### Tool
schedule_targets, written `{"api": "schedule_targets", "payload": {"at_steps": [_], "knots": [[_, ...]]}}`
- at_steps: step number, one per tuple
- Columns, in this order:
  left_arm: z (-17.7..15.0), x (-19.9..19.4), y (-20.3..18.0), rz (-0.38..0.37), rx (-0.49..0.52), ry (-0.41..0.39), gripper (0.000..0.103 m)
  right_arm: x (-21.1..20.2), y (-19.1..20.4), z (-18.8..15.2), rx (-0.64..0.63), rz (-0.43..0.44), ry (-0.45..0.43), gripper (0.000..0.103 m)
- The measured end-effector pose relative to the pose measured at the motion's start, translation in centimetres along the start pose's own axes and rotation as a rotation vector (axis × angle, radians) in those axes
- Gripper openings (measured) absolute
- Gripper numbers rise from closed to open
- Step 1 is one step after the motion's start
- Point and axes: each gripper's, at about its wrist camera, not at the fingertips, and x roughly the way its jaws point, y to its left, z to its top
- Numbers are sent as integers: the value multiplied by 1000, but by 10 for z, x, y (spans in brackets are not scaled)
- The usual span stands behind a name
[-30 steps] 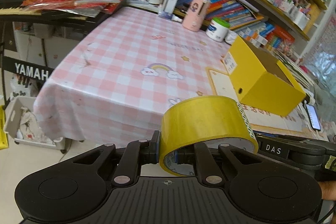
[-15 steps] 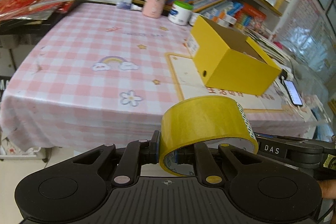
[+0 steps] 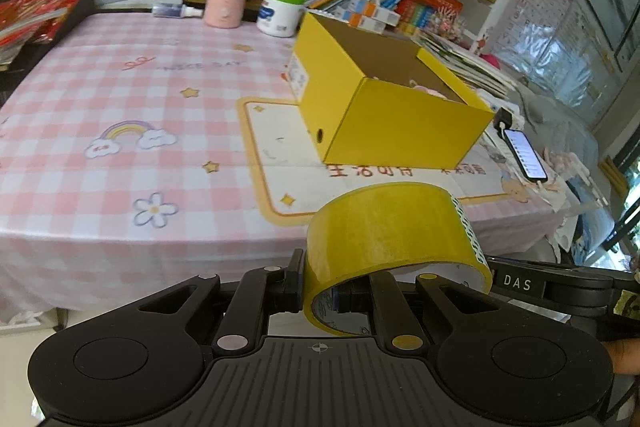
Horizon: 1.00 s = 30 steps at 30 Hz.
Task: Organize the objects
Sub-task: 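Carry the green correction tape and yellow tape roll over to the yellow box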
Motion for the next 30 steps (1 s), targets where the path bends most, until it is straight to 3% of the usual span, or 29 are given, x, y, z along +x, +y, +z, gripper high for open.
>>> {"api": "schedule_targets", "payload": {"at_steps": [10, 18, 30], "knots": [[20, 21, -24, -16, 20, -10, 11, 11, -26, 23, 11, -4, -7, 23], [48, 34, -42, -48, 5, -68, 11, 18, -47, 50, 7, 3, -38, 23], [115, 61, -75, -27, 18, -196, 11, 27, -84, 119, -26, 26, -174, 23]]}}
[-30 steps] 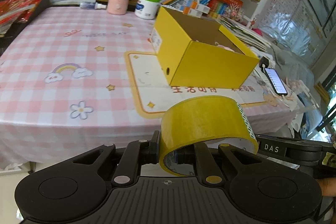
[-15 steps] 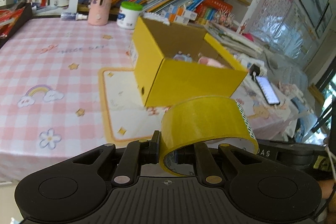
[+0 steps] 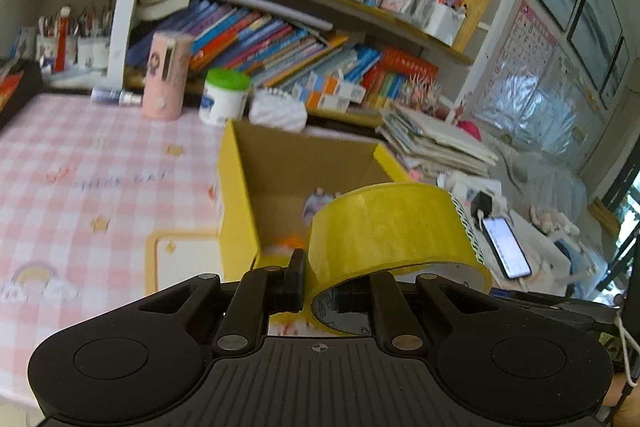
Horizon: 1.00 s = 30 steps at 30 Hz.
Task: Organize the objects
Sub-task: 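Carry the green correction tape and yellow tape roll over to the yellow box, then lower the correction tape and tape roll into the yellow box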
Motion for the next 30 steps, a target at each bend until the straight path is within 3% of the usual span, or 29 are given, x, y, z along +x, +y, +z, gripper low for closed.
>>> {"api": "schedule_targets", "payload": {"at_steps": [7, 15, 30], "knots": [[22, 43, -14, 57, 25, -2, 11, 23, -22, 45, -22, 26, -67, 23], [29, 88, -24, 146, 76, 21, 11, 54, -24, 79, -105, 93, -83, 23], [19, 141, -33, 294, 228, 121, 12, 126, 13, 95, -299, 204, 35, 23]]}}
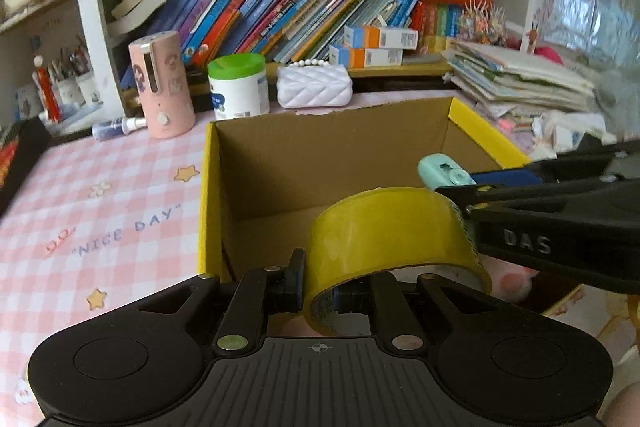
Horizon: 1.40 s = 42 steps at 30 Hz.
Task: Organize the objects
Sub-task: 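Lower the correction tape and tape roll into the yellow box, then open both grippers to release the tapes into the box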
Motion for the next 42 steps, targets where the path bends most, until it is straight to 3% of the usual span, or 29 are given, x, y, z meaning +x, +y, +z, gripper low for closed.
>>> {"api": "schedule_targets", "payload": {"at_steps": [6, 12, 17, 24, 27, 29, 30, 31, 32, 39, 42], "knots": [[-1, 9, -9, 10, 48, 28, 15, 22, -8, 5, -4, 12, 46, 23], [-4, 13, -11, -39, 37, 56, 21, 39, -10, 6, -25, 26, 86, 23], [-4, 9, -13, -56, 46, 39, 34, 52, -9, 7, -45, 54, 137, 23], [-3, 6, -15, -38, 33, 42, 35, 64, -8, 11, -67, 83, 217, 23], [-3, 0, -16, -62, 24, 18, 51, 61, -9, 9, -50, 89, 213, 25], [-3, -4, -19, -47, 25, 8, 53, 57, -9, 9, -50, 81, 197, 30], [-2, -7, -20, -41, 25, -1, 63, 55, -9, 9, -45, 80, 190, 31], [-2, -10, -20, -36, 21, -12, 80, 52, -11, 8, -35, 80, 183, 32], [-3, -14, -20, -27, 15, -28, 85, 49, -12, 9, -20, 84, 175, 35], [-7, -42, -7, 10, -38, -75, 89, 18, -13, 6, 74, 73, 104, 48], [-11, -55, -1, -8, -53, -92, 90, 2, -8, 4, 100, 51, 68, 58]]}}
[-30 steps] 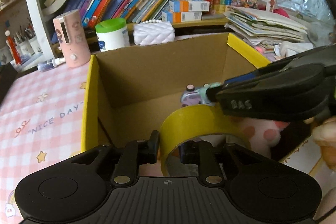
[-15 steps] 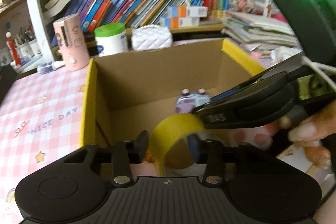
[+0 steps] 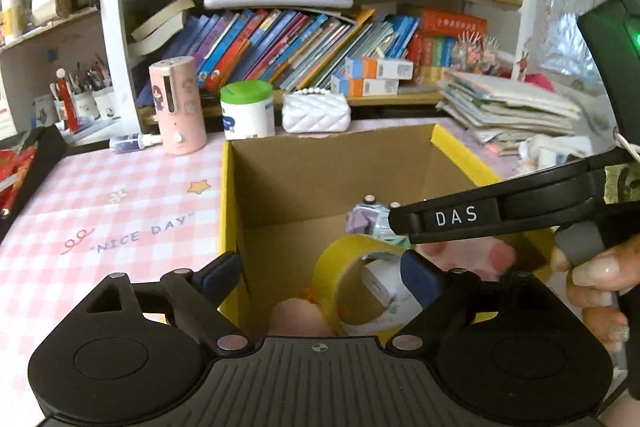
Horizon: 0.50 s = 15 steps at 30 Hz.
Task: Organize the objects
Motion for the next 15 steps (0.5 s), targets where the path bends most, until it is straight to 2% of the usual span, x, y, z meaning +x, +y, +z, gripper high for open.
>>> {"api": "schedule_targets", "payload": {"at_steps": [5, 15], "knots": [[-9, -27, 11, 29, -16, -32, 95, -30, 17, -12, 8, -60, -95, 74], [-41, -78, 40, 126, -45, -45, 100, -78, 70, -49, 50, -112, -183, 91]]}}
